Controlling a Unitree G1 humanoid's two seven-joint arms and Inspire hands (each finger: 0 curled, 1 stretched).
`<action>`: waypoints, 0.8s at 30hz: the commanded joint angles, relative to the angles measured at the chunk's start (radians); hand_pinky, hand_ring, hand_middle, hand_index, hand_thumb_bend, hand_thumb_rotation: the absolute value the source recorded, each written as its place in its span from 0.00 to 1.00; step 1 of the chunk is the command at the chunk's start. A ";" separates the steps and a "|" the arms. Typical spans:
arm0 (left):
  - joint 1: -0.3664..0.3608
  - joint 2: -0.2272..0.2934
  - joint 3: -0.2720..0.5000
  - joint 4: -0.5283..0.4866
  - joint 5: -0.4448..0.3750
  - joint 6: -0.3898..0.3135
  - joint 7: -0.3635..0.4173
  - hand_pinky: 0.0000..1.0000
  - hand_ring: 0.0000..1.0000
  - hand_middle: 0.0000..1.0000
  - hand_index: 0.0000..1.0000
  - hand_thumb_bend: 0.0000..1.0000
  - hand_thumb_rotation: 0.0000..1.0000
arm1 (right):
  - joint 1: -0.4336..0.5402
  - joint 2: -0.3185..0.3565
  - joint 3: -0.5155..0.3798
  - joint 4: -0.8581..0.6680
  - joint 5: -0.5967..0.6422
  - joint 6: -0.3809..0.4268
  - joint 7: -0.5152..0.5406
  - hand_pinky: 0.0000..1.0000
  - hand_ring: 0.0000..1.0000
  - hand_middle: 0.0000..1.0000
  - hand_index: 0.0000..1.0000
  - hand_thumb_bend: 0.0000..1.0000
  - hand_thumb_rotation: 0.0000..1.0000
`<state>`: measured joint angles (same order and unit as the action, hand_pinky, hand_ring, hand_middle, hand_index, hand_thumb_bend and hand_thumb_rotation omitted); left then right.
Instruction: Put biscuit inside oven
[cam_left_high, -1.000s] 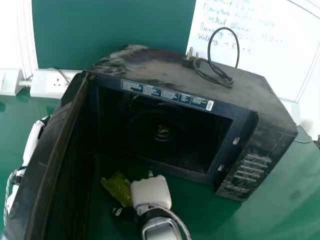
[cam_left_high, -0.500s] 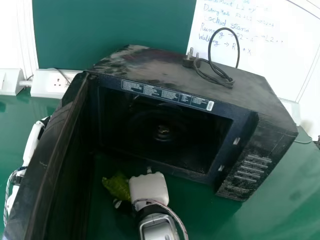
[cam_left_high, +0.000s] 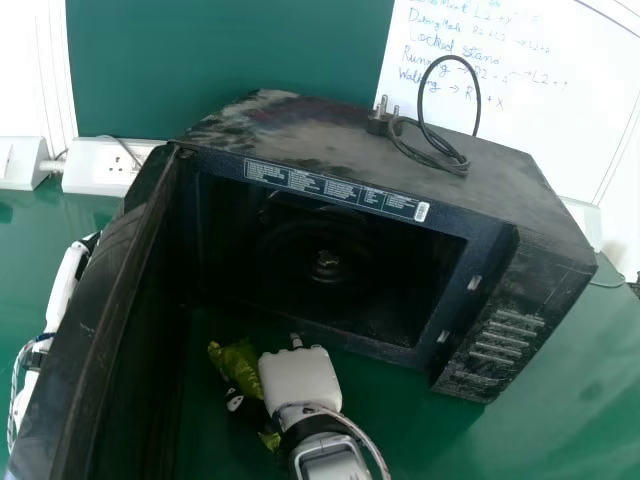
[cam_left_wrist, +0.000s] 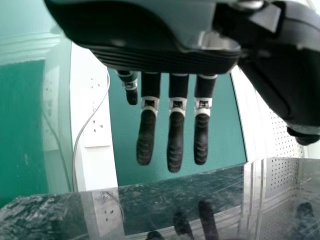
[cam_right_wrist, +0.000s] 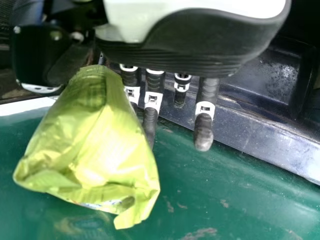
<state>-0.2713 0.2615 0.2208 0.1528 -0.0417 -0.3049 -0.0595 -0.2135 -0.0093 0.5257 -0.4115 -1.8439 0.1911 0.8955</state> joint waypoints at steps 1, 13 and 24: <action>0.011 -0.004 -0.004 -0.021 0.003 0.008 0.005 0.26 0.30 0.38 0.48 0.52 0.07 | 0.035 -0.008 0.005 -0.001 0.015 -0.010 0.035 0.14 0.21 0.47 0.64 0.57 0.00; 0.012 -0.002 -0.003 -0.015 0.004 0.009 0.005 0.27 0.31 0.39 0.48 0.52 0.07 | 0.026 -0.033 -0.159 -0.200 0.151 -0.014 0.031 0.06 0.12 0.47 0.63 0.57 0.00; 0.014 -0.006 -0.005 -0.031 0.003 0.025 0.007 0.26 0.31 0.39 0.48 0.52 0.07 | -0.091 -0.041 -0.288 -0.264 0.162 -0.025 0.121 0.07 0.16 0.47 0.64 0.57 0.00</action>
<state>-0.2644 0.2605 0.2189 0.1290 -0.0415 -0.2868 -0.0578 -0.2867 -0.0488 0.2574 -0.6574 -1.6956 0.1661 1.0166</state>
